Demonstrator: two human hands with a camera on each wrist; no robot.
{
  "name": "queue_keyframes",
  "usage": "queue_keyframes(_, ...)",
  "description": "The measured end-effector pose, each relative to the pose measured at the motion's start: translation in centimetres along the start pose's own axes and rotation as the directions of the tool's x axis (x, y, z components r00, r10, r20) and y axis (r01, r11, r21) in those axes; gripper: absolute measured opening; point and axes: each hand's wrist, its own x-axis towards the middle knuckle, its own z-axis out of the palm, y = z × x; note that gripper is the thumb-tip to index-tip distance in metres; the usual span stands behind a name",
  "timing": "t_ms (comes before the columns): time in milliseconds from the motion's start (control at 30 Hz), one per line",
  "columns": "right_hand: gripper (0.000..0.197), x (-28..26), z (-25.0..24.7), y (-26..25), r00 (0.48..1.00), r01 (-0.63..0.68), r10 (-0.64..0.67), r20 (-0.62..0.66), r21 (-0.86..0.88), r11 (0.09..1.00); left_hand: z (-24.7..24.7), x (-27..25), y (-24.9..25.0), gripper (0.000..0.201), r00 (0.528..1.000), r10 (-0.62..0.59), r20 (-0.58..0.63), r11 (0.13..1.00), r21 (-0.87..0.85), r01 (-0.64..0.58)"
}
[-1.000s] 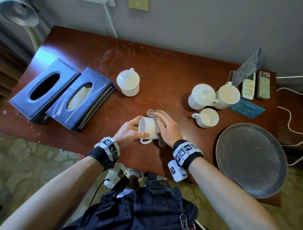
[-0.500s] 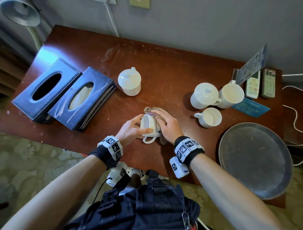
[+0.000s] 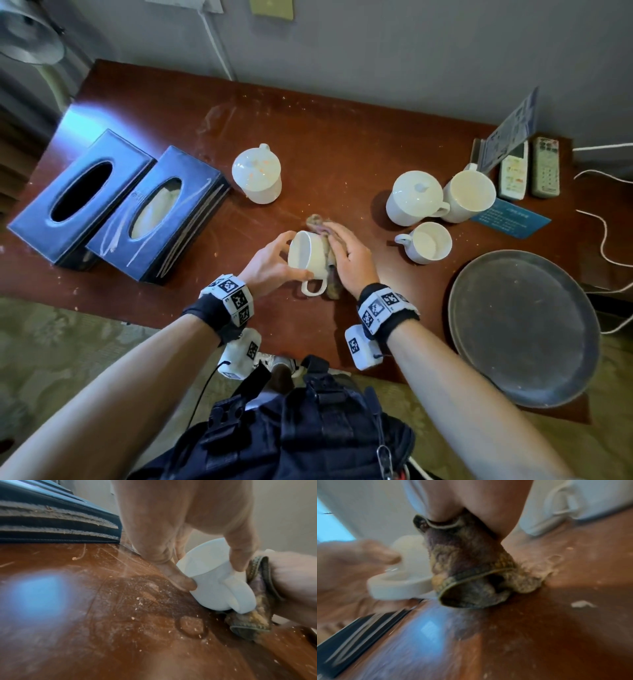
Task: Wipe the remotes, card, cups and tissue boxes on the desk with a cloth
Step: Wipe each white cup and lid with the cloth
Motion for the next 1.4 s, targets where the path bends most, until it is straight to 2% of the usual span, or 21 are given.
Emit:
queue_keyframes(67,0.031,0.6,-0.8,0.4,0.996,-0.086,0.086,-0.004,-0.015,0.996,-0.1,0.1,0.0,0.1,1.0,-0.007,0.0,1.0,0.021,0.007)
queue_keyframes(200,0.03,0.2,0.0,-1.4,0.991,0.118,-0.115,0.065,-0.043,0.992,-0.1,0.3,0.1,0.095,1.0,-0.012,-0.001,0.999,0.034,0.012)
queue_keyframes(267,0.031,-0.4,0.8,-1.3,0.981,0.177,-0.169,0.097,-0.079,0.981,-0.2,0.1,-0.1,0.095,0.999,-0.032,0.0,0.999,0.018,0.032)
queue_keyframes(333,0.034,-0.6,0.8,0.0,0.988,0.141,-0.135,0.078,-0.084,0.986,-0.2,-0.1,-0.3,0.102,0.998,-0.059,0.011,0.998,0.005,0.059)
queue_keyframes(433,0.033,0.9,-0.2,0.5,0.999,-0.013,0.015,0.029,-0.057,0.998,-0.3,0.0,-0.1,0.105,0.998,-0.064,0.005,0.998,-0.01,0.064)
queue_keyframes(467,0.032,1.2,-0.4,0.0,0.999,-0.014,0.016,0.029,-0.058,0.998,-0.3,0.2,0.0,0.105,0.998,-0.067,0.004,0.997,-0.026,0.067)
queue_keyframes(567,0.031,0.8,0.5,-1.9,0.987,0.15,-0.143,0.073,-0.092,0.984,-0.1,0.4,0.2,0.106,0.998,-0.06,-0.002,0.996,-0.069,0.06)
queue_keyframes(633,0.032,0.3,1.1,-1.7,0.979,0.196,-0.188,0.08,-0.1,0.976,0.0,0.4,-0.1,0.106,0.997,-0.074,-0.016,0.991,-0.111,0.072)
queue_keyframes(833,0.031,1.8,-1.1,0.5,0.999,-0.04,0.041,0.004,-0.084,0.996,-0.2,0.8,-0.1,0.104,0.996,-0.088,0.002,0.982,-0.17,0.087)
queue_keyframes(933,0.031,2.3,-1.4,0.6,0.995,-0.097,0.098,0.022,-0.067,0.993,-0.4,1.2,0.6,0.097,0.998,-0.061,0.012,0.984,-0.167,0.062)
queue_keyframes(1000,0.032,2.4,-1.5,0.6,0.992,-0.127,0.128,0.021,-0.054,0.99,-0.4,1.3,0.5,0.102,0.998,-0.048,0.028,0.988,-0.148,0.052)
queue_keyframes(1067,0.033,2.1,-1.6,0.3,0.994,-0.11,0.11,-0.001,-0.042,0.993,-0.3,1.4,0.4,0.102,0.999,-0.012,0.034,0.994,-0.107,0.016)
queue_keyframes(1133,0.034,1.5,-1.7,-0.7,1.0,-0.011,0.012,-0.019,0.012,1.0,-0.2,1.7,0.5,0.098,1.0,0.008,0.026,0.997,-0.082,-0.006)
queue_keyframes(1233,0.037,0.4,-0.8,-1.4,0.987,0.13,-0.133,0.085,0.041,0.991,-0.4,2.2,0.8,0.093,1.0,-0.022,0.016,0.987,-0.159,0.025)
queue_keyframes(1300,0.042,-0.1,-0.6,-0.3,0.981,0.116,-0.116,0.154,0.011,0.993,-0.5,2.3,0.7,0.097,0.999,-0.03,0.035,0.979,-0.2,0.037)
queue_keyframes(1333,0.043,-0.2,-0.9,0.4,0.986,0.072,-0.074,0.149,0.02,0.997,-0.6,2.3,0.6,0.102,0.998,-0.032,0.049,0.977,-0.209,0.041)
queue_keyframes(1400,0.042,0.1,-2.0,1.4,0.995,-0.036,0.03,0.1,0.057,0.998,-0.6,2.3,0.6,0.095,0.998,-0.018,0.054,0.975,-0.221,0.029)
